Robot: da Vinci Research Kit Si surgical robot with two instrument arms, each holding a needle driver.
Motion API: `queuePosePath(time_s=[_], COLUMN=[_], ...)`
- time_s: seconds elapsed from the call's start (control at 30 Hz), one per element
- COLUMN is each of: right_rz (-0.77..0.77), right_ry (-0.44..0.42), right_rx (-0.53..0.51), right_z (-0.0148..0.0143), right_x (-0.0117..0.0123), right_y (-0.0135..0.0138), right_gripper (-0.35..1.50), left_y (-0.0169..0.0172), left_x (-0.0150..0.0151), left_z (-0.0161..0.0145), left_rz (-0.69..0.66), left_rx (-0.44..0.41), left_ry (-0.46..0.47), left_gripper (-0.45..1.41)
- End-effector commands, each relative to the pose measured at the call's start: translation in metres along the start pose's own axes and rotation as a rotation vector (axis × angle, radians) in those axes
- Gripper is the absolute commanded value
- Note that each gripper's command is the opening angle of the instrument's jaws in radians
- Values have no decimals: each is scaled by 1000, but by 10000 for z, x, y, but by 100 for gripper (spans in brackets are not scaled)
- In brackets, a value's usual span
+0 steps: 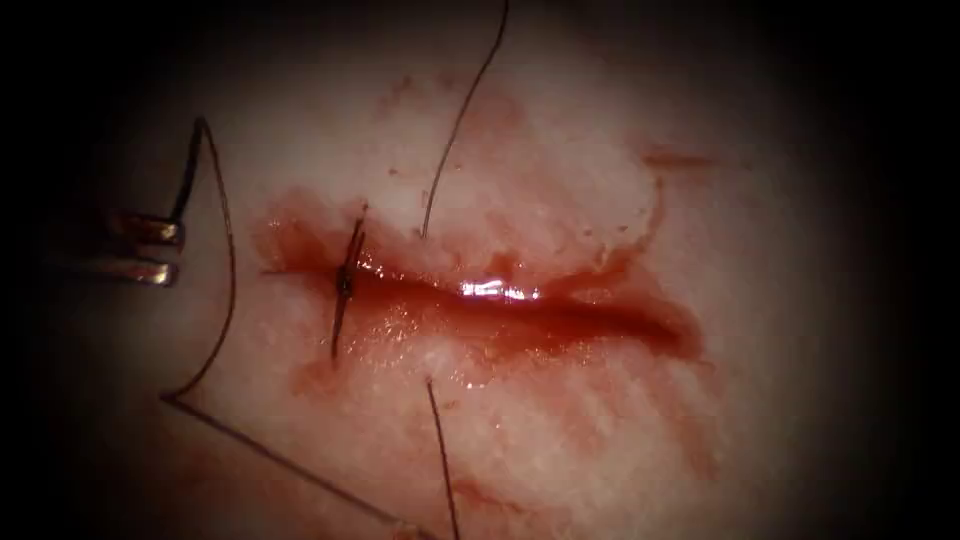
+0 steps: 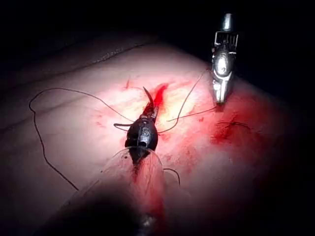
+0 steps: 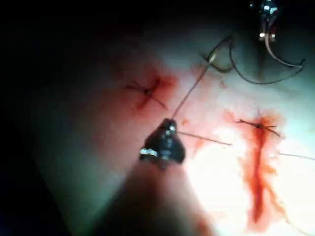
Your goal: Wound Closure
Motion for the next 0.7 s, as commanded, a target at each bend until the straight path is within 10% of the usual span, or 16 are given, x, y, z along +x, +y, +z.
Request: queuePosePath(time_s=[0.03, 0.27, 0.33, 0.37, 0.7], right_rz=[-8, -74, -104, -106, -81], right_ry=[-3, -23, -75, -77, -120], right_rx=[26, 67, -24, -44, -220], right_z=[8, 7, -2, -7, -57], right_x=[5, 23, 22, 20, -14], right_y=[-16, -45, -33, -29, 28], right_gripper=[-35, -33, 93, 103, 114], left_y=[-1, -2, -1, -1, -1], left_x=[-5, -12, -12, -12, -12], left_z=[7, 8, 8, 8, 7], left_rz=[1, 7, 7, 7, 7], left_rx=[-2, -8, -10, -10, -10], left_ry=[-1, -16, -19, -19, -18], left_gripper=[-45, -45, -45, -45, -45])
